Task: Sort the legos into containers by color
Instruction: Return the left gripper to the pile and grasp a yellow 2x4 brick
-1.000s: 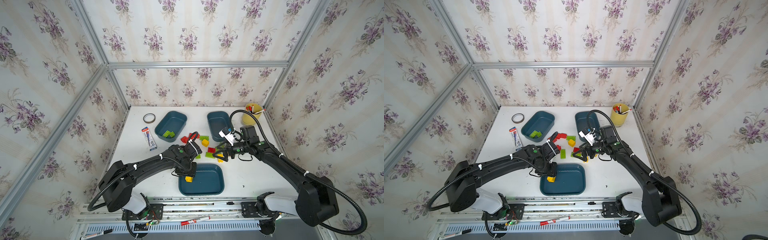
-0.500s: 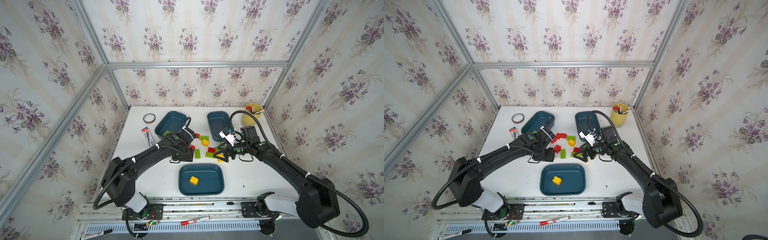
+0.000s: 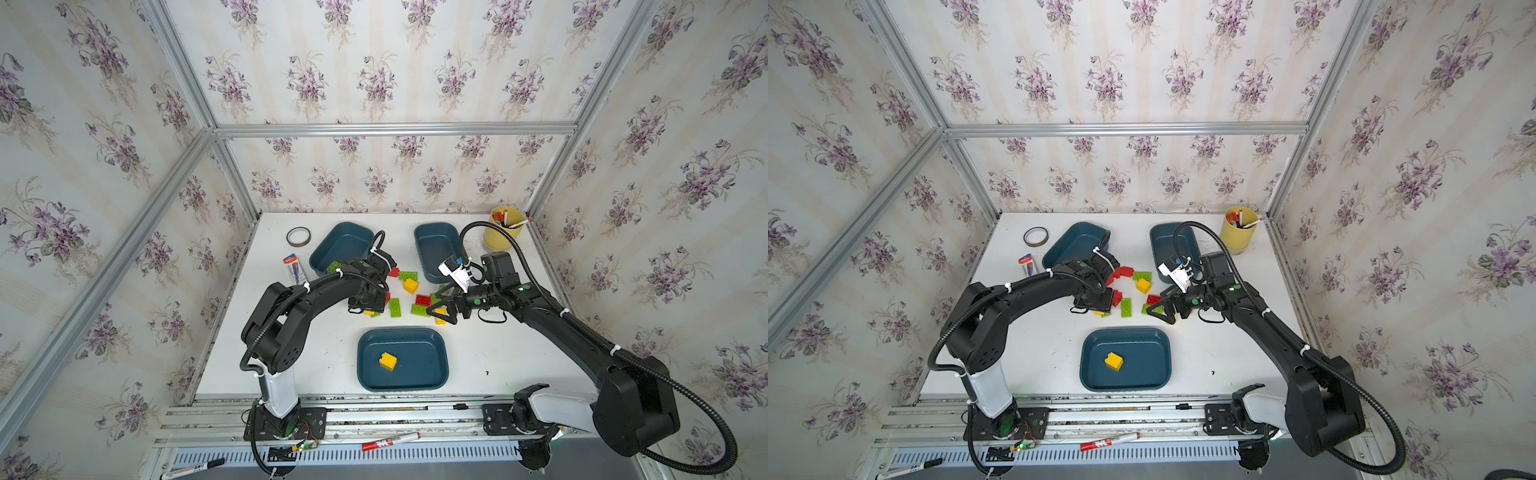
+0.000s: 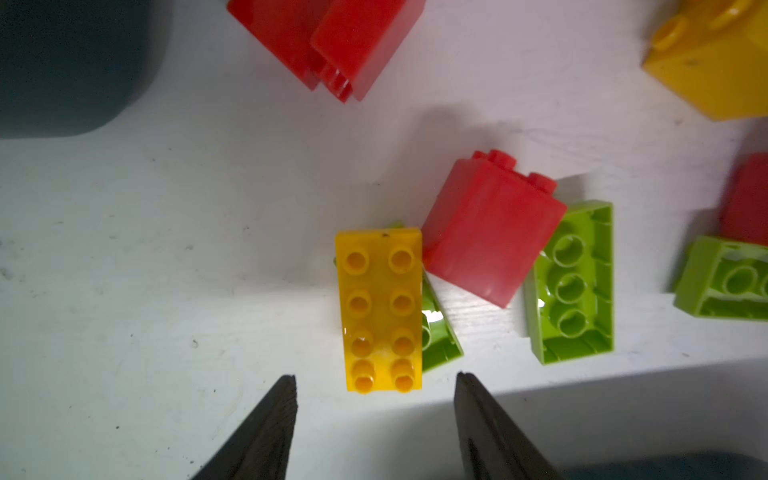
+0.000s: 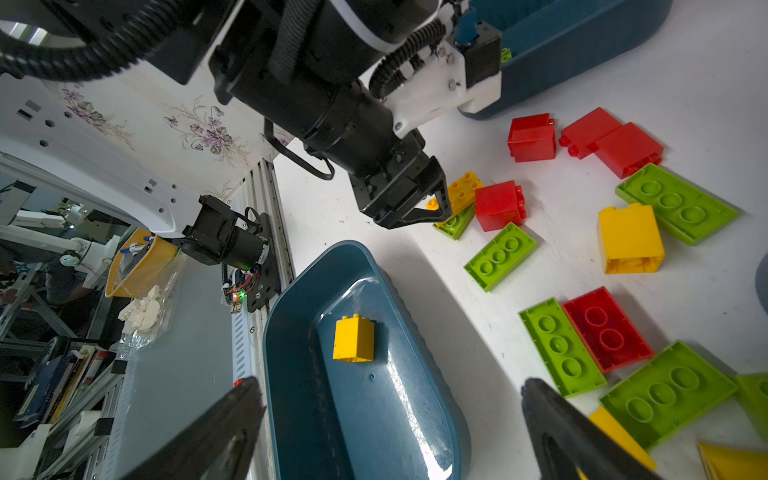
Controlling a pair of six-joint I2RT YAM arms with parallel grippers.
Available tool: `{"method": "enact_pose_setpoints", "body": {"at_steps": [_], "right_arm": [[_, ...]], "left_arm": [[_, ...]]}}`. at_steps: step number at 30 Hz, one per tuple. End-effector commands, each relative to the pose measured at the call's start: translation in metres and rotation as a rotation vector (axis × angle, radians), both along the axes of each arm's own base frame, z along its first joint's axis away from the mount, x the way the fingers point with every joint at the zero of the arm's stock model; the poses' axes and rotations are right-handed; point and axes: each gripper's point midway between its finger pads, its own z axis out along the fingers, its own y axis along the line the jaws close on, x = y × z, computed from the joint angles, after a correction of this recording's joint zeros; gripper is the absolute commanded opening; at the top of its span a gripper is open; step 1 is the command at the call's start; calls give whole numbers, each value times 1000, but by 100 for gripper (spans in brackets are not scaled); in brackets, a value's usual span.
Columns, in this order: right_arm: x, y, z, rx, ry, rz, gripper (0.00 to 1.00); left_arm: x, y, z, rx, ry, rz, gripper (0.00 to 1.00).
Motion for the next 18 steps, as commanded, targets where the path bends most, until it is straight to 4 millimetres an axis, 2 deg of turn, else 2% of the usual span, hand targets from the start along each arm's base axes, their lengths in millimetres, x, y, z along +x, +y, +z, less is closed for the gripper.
{"method": "enact_pose_setpoints", "body": {"at_steps": [1,6,12,14,18], "right_arm": [[1,0,3,-1,-11,0,100],[0,0,-1,-4,0,0,100],[0,0,-2,-7,5,-2,100],[0,0,-3,-8,8,-2,100],[1,1,-2,-5,8,-1,100]], "left_arm": [[11,-2,-2,11,-31,-19,60],[16,-6,-11,-4,-16,-21,56],[16,-7,-18,-8,-1,-18,43],[17,-7,-17,-15,-2,-17,38],[19,-6,-8,-25,-18,-20,35]]}}
